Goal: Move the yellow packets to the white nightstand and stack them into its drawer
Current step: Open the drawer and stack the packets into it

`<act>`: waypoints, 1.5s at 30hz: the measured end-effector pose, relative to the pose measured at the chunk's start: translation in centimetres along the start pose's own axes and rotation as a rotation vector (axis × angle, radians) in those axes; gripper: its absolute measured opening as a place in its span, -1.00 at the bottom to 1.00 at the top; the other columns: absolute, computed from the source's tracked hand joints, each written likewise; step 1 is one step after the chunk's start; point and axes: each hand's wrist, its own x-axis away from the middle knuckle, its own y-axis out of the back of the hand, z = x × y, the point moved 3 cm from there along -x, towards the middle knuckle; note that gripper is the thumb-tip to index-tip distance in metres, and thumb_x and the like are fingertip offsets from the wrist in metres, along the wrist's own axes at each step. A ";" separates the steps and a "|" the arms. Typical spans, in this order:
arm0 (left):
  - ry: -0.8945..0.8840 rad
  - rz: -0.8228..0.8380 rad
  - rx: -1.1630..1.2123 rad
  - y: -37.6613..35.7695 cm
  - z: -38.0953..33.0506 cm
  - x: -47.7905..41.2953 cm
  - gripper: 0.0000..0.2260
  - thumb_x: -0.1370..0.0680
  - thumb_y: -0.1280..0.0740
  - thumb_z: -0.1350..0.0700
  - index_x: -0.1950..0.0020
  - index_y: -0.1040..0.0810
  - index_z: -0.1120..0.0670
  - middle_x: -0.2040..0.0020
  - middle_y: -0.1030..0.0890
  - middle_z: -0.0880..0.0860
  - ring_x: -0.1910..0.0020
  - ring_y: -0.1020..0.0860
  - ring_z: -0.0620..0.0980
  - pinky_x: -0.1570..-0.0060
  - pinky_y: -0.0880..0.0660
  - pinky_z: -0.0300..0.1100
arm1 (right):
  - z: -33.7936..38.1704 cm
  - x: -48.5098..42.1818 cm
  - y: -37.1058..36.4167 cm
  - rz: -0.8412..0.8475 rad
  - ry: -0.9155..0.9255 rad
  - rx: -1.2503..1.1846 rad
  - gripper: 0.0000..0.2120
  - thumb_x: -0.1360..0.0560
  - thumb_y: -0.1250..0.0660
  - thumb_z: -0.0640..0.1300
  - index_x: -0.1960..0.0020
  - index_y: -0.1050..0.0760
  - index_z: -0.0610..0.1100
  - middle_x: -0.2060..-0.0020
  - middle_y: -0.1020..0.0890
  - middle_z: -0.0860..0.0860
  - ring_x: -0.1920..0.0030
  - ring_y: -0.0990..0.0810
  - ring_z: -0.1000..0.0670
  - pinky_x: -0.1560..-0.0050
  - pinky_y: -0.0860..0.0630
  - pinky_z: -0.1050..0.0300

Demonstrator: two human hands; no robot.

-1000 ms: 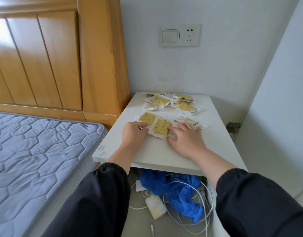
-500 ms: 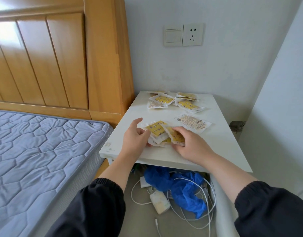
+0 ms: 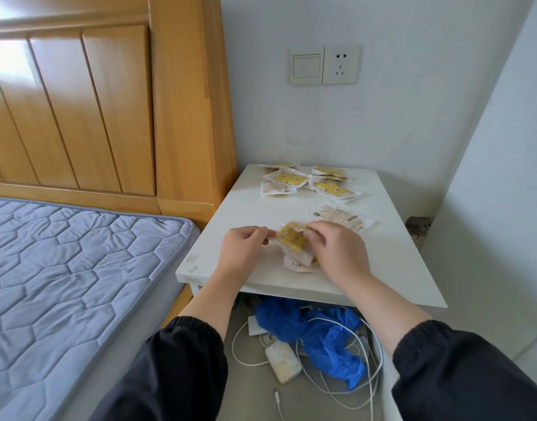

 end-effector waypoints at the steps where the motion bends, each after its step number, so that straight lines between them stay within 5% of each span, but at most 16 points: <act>1: -0.005 0.013 0.030 0.1 0.0 0.1 -0.78 -0.57 -0.26 0.12 0.13 -0.68 -0.02 0.10 -0.67 -0.03 0.08 -0.55 -0.10 0.01 -0.46 -0.23 | 0.2 0.1 -0.3 0.048 0.033 -0.001 -0.78 -0.55 -0.31 -0.07 -0.15 -0.61 -0.08 0.04 -0.67 0.01 0.01 -0.58 -0.02 0.11 -0.41 0.17; 4: -0.013 0.025 0.082 0.4 0.0 0.1 -0.78 -0.58 -0.25 0.15 0.10 -0.69 0.05 0.17 -0.66 -0.01 0.17 -0.53 -0.13 0.12 -0.44 -0.32 | 0.2 0.3 -0.6 0.205 0.029 -0.030 -0.55 -0.49 -0.34 0.14 -0.29 -0.52 -0.07 -0.20 -0.58 0.06 -0.25 -0.44 0.04 -0.16 -0.34 0.22; 8: 0.009 0.031 0.120 0.7 0.3 -0.1 -0.79 -0.58 -0.27 0.13 0.13 -0.70 0.05 0.17 -0.67 0.04 0.16 -0.56 -0.08 0.03 -0.49 -0.27 | 0.3 0.6 -0.5 0.314 -0.026 -0.060 -0.31 -0.37 -0.41 0.25 -0.41 -0.37 -0.01 -0.33 -0.44 0.09 -0.36 -0.31 0.10 -0.28 -0.28 0.20; 17: 0.058 0.038 0.104 0.3 0.0 -1.1 -0.80 -0.56 -0.32 0.00 0.01 -0.64 0.10 0.32 -0.64 0.05 0.37 -0.57 -0.05 0.23 -0.54 -0.22 | 0.8 0.9 -0.6 0.300 0.028 -0.078 -0.53 -0.46 -0.37 -0.01 -0.35 -0.45 -0.01 -0.26 -0.53 0.05 -0.25 -0.48 0.05 -0.19 -0.36 0.29; 20: 0.100 0.077 -0.079 0.1 0.0 -2.3 -0.66 -0.48 -0.38 -0.15 -0.14 -0.62 0.02 0.05 -0.65 0.01 0.11 -0.61 -0.02 0.02 -0.57 -0.12 | 0.7 0.9 -0.7 0.336 0.071 -0.129 -0.58 -0.49 -0.31 -0.13 -0.35 -0.46 -0.02 -0.33 -0.50 0.08 -0.32 -0.44 0.09 -0.25 -0.31 0.33; 24: 0.158 0.093 -0.239 0.1 -0.1 -3.2 -0.54 -0.44 -0.48 -0.03 -0.32 -0.51 -0.04 -0.22 -0.56 0.02 -0.14 -0.53 0.01 -0.11 -0.51 -0.12 | 0.6 0.8 -1.0 0.347 0.158 -0.073 -0.56 -0.51 -0.23 -0.24 -0.37 -0.45 -0.04 -0.39 -0.43 0.06 -0.43 -0.27 0.10 -0.45 -0.15 0.17; 28: 0.140 0.049 -0.202 0.1 -0.1 -3.1 -0.57 -0.45 -0.49 0.02 -0.30 -0.53 -0.04 -0.21 -0.57 0.02 -0.05 -0.56 -0.03 0.09 -0.52 -0.22 | 0.4 0.5 -1.1 0.355 0.080 0.028 -0.52 -0.52 -0.28 0.07 -0.42 -0.35 0.04 -0.51 -0.20 0.05 -0.52 -0.04 0.06 -0.52 0.04 -0.06; 32: 0.127 0.003 -0.214 -0.1 0.1 -3.0 -0.63 -0.46 -0.48 0.02 -0.24 -0.55 -0.04 -0.11 -0.62 0.01 0.03 -0.59 -0.05 0.12 -0.53 -0.22 | 0.4 0.4 -1.0 0.358 -0.033 0.100 -0.32 -0.43 -0.33 0.26 -0.45 -0.25 0.02 -0.50 -0.17 0.06 -0.47 -0.14 0.00 -0.44 -0.14 0.02; 36: 0.113 -0.021 -0.198 -0.1 0.3 -2.9 -0.66 -0.46 -0.47 0.01 -0.21 -0.54 -0.05 -0.12 -0.61 0.01 0.04 -0.60 -0.06 0.12 -0.56 -0.20 | 0.4 0.5 -1.1 0.333 -0.033 0.045 -0.33 -0.43 -0.34 0.14 -0.47 -0.21 0.02 -0.41 -0.30 0.08 -0.37 -0.25 0.02 -0.30 -0.29 0.10; 42: 0.247 0.084 -0.078 0.1 -0.4 -2.9 -0.25 -0.37 -0.55 0.00 -0.47 -0.28 -0.06 -0.28 -0.52 0.04 -0.11 -0.58 0.03 -0.07 -0.56 -0.08 | 0.7 0.5 -0.7 0.267 0.021 -0.030 -0.35 -0.41 -0.32 -0.17 -0.47 -0.21 -0.05 -0.40 -0.30 0.05 -0.40 -0.21 0.02 -0.34 -0.23 0.17; 45: 0.274 0.059 0.096 0.2 -0.3 -2.7 -0.21 -0.38 -0.55 0.12 -0.51 -0.22 -0.05 -0.23 -0.56 0.06 -0.07 -0.61 0.05 -0.07 -0.59 0.04 | -0.1 0.3 -0.5 0.150 -0.049 -0.133 -0.31 -0.41 -0.44 -0.18 -0.46 -0.23 -0.10 -0.37 -0.34 0.00 -0.40 -0.26 0.00 -0.39 -0.23 0.14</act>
